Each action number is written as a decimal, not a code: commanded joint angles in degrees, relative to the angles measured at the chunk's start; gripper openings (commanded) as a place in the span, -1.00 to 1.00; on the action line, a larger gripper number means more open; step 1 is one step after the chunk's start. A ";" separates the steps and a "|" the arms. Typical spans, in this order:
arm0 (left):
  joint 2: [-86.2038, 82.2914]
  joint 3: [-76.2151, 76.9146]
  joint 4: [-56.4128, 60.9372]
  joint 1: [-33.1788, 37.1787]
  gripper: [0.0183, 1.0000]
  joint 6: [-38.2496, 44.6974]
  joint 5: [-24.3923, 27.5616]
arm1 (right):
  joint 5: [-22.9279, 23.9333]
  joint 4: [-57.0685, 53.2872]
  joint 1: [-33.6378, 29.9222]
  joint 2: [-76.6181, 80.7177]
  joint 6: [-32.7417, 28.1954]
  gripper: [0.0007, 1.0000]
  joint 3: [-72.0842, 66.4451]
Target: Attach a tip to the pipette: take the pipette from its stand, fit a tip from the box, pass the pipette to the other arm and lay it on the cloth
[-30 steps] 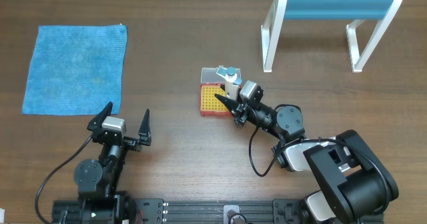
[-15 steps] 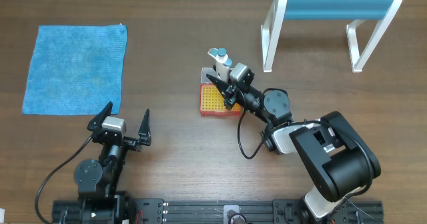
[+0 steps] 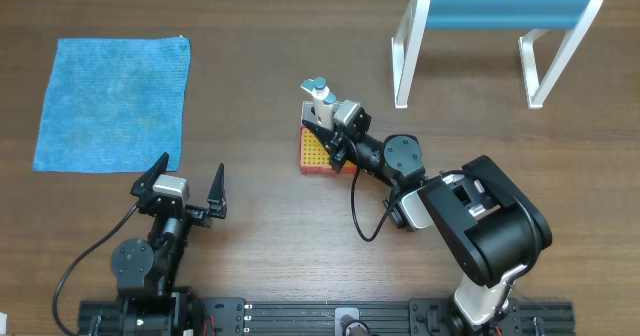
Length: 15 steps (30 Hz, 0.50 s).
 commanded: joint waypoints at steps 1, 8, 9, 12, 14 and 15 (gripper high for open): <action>-0.28 -0.13 -0.39 -0.13 0.90 0.70 -0.68 | 0.55 0.55 -0.50 1.20 -0.44 -0.84 0.87; -0.26 -0.13 -0.39 -0.13 0.90 0.70 -0.68 | 1.38 0.50 -0.96 1.22 -0.42 -0.84 0.87; -0.28 -0.13 -0.39 -0.13 0.90 0.72 -0.68 | 1.38 0.50 -0.96 1.22 -0.42 -0.84 0.87; -0.28 -0.13 -0.39 -0.13 0.90 0.70 -0.68 | 1.36 0.50 -0.94 1.22 -0.39 -0.84 0.87; -0.28 -0.13 -0.39 -0.13 0.90 0.70 -0.66 | 1.36 0.48 -0.85 1.22 -0.39 -0.84 0.87; -0.28 -0.13 -0.39 -0.13 0.90 0.70 -0.66 | 1.36 0.48 -0.83 1.22 -0.39 -0.84 0.87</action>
